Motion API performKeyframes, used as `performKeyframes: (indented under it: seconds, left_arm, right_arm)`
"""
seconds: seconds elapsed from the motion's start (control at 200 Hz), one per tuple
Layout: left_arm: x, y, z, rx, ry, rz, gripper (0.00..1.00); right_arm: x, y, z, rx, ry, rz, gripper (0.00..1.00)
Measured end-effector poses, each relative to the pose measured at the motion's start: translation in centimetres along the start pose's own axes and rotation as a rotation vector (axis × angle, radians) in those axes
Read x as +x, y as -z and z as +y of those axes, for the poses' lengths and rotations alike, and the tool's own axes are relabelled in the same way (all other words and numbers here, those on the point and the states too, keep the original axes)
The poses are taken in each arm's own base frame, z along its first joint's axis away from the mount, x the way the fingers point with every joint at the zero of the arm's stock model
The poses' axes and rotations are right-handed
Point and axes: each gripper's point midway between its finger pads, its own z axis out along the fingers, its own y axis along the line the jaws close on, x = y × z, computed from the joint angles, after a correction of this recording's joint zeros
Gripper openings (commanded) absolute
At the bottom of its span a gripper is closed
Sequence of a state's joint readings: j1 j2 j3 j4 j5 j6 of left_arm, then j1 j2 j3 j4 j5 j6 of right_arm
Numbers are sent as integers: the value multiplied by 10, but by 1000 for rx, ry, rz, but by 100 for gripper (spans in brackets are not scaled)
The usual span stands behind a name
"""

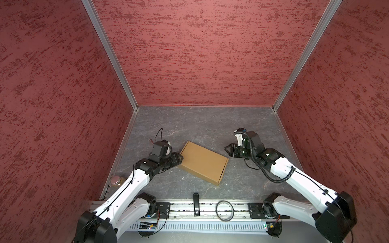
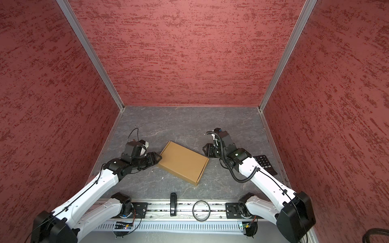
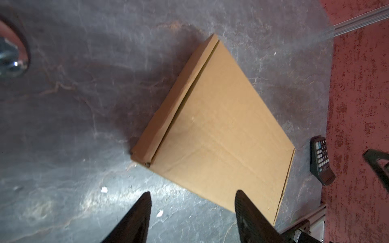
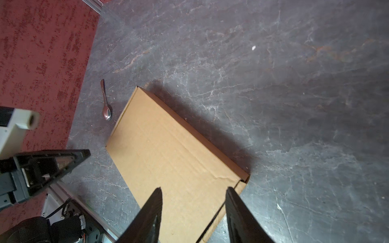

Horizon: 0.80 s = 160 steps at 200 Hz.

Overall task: Assemble paper box
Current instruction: Rotate the paper box at the center of the table.

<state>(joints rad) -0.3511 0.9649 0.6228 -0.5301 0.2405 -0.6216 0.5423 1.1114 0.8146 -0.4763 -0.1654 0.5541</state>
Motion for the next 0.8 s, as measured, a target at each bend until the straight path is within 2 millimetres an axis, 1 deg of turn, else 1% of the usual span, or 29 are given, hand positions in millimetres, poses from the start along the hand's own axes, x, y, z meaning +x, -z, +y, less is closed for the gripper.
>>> performKeyframes:
  seconds: [0.105, 0.175, 0.266, 0.356, 0.431, 0.606, 0.802]
  left_arm:
    - [-22, -2, -10, 20, -11, -37, 64]
    - [-32, -1, -15, 34, -21, -60, 63]
    - [-40, 1, -18, 46, -31, -78, 63]
    - [-43, 2, -16, 45, -30, -87, 63]
    - [-45, 2, -14, 44, -28, -90, 64]
    - [-49, 4, -10, 42, -15, -96, 64]
    - [-53, 5, -6, 39, -8, -106, 64]
  right_arm:
    - [26, -9, -18, 28, -49, 57, 52]
    - [47, -13, -30, 44, -93, 97, 55]
    - [71, -19, -40, 42, -148, 142, 58]
    - [84, -25, -42, 29, -182, 166, 60]
    - [86, -30, -39, 4, -201, 166, 60]
    - [76, -46, -26, -64, -230, 149, 62]
    - [72, -66, -23, -69, -238, 166, 63]
